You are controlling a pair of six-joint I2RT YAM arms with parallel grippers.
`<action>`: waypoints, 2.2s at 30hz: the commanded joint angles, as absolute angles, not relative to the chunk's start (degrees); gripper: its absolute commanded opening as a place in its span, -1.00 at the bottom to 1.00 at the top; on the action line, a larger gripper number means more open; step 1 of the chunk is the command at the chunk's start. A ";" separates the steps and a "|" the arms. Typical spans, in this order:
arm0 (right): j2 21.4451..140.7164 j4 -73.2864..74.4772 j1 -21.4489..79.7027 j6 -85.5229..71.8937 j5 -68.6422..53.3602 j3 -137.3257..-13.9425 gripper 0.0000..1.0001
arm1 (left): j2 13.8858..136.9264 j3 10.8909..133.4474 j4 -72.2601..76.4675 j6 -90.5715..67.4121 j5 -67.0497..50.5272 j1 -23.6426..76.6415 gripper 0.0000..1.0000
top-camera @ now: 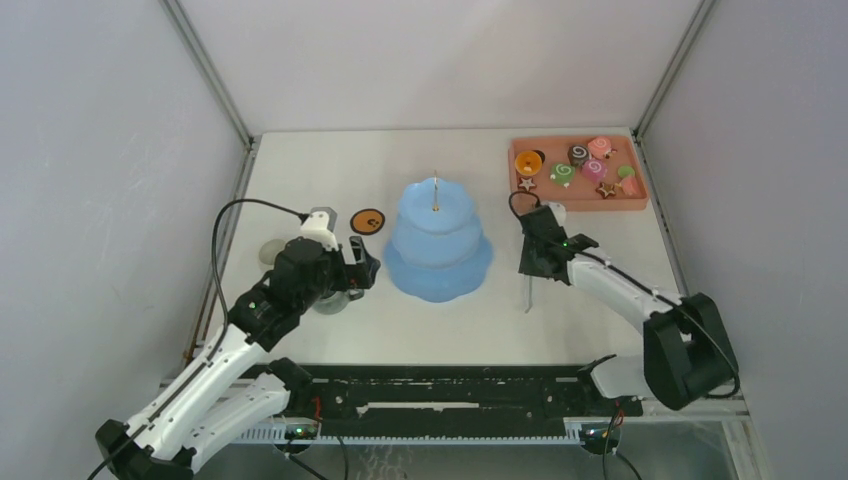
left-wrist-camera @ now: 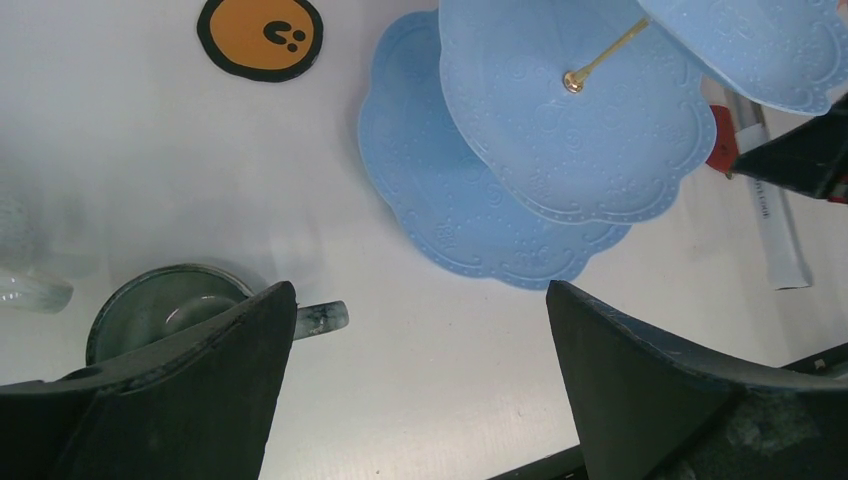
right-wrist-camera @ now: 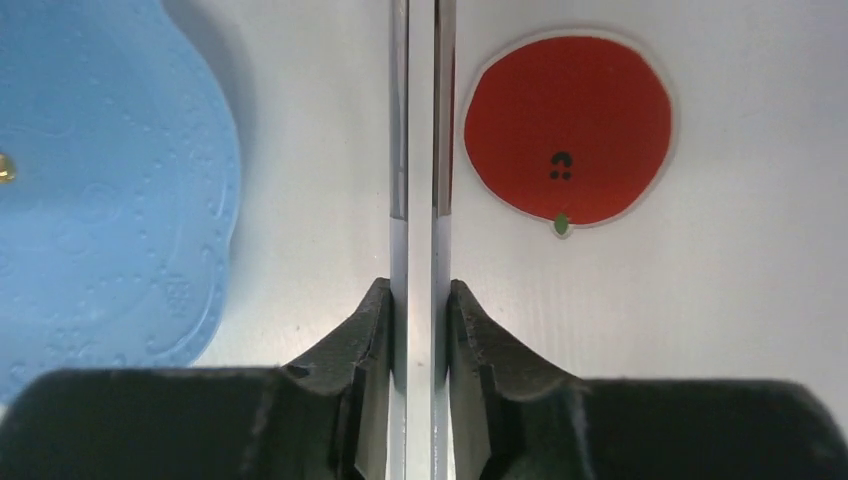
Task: Serve the afternoon tea
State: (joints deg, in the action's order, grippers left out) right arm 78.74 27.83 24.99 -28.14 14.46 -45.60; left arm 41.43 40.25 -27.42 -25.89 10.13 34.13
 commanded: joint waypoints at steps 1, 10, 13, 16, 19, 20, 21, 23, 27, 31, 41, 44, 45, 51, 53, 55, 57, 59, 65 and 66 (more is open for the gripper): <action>71.35 32.72 22.36 -24.50 12.03 -50.11 -0.62 | 40.20 44.13 -27.04 -24.73 11.27 34.37 0.99; 68.49 47.00 14.16 -19.48 6.70 -63.02 -1.00 | 40.02 47.41 -28.46 -22.47 13.32 34.33 0.99; 71.53 49.40 10.18 -16.86 4.10 -66.92 -0.97 | 40.04 48.02 -28.85 -22.20 13.82 34.30 0.99; 77.08 50.63 6.36 -14.87 0.23 -71.25 -0.74 | 40.10 48.18 -29.10 -22.56 13.59 34.39 1.00; 84.06 53.80 5.05 -12.88 0.48 -78.01 -0.65 | 40.25 48.33 -29.11 -22.65 13.14 34.29 0.99; 86.10 54.92 4.84 -12.43 0.75 -79.90 -0.63 | 40.31 48.34 -29.22 -22.69 13.30 34.28 0.99; 87.74 55.82 4.40 -12.30 1.18 -81.74 -0.61 | 40.23 48.34 -29.41 -22.68 13.40 34.29 1.00; 90.43 56.41 3.62 -12.00 1.45 -84.36 -0.49 | 40.02 48.13 -29.57 -22.61 13.60 34.32 1.00; 95.19 58.09 2.93 -11.79 3.47 -89.46 -0.35 | 39.86 47.78 -29.62 -22.27 14.00 34.33 0.99; 97.60 57.17 2.49 -11.43 4.03 -91.96 -0.25 | 40.29 48.32 -29.81 -21.51 14.77 34.30 0.99; 102.65 59.37 2.20 -11.17 4.65 -98.34 -0.12 | 42.80 48.61 -29.58 -19.69 16.34 34.33 0.99; 102.66 59.17 2.22 -11.11 5.76 -98.36 -0.12 | 42.71 48.11 -29.24 -19.70 16.43 34.28 0.99; 102.78 59.15 2.21 -10.96 6.22 -98.35 -0.12 | 42.78 48.06 -29.19 -19.69 16.42 34.34 0.99; 102.98 57.36 2.22 -8.90 8.26 -97.15 -0.11 | 43.38 48.05 -29.09 -19.70 16.41 34.34 1.00; 102.93 56.48 2.23 -8.16 8.35 -96.24 -0.09 | 43.45 48.12 -29.11 -19.69 16.61 34.28 0.99; 102.83 55.13 2.31 -7.22 8.01 -95.16 -0.07 | 43.54 48.16 -29.02 -19.82 16.91 34.28 0.99; 102.71 53.35 2.31 -6.47 7.51 -93.78 -0.03 | 43.70 48.03 -28.77 -19.86 17.00 34.30 1.00; 102.72 51.91 2.24 -6.30 7.45 -92.49 0.02 | 44.09 47.82 -28.41 -19.86 16.96 34.28 0.99; 102.46 47.99 2.10 -5.37 7.29 -91.04 0.02 | 46.32 48.78 -28.20 -20.13 15.70 34.30 0.99; 102.66 47.67 1.95 -5.22 6.88 -91.12 0.02 | 46.78 49.07 -28.21 -20.13 15.63 34.29 0.99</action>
State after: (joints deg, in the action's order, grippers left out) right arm 103.53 52.84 2.55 -6.90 6.94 -90.21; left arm 45.58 45.12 -30.57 -20.93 16.14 34.13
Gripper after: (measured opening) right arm 0.513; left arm 0.996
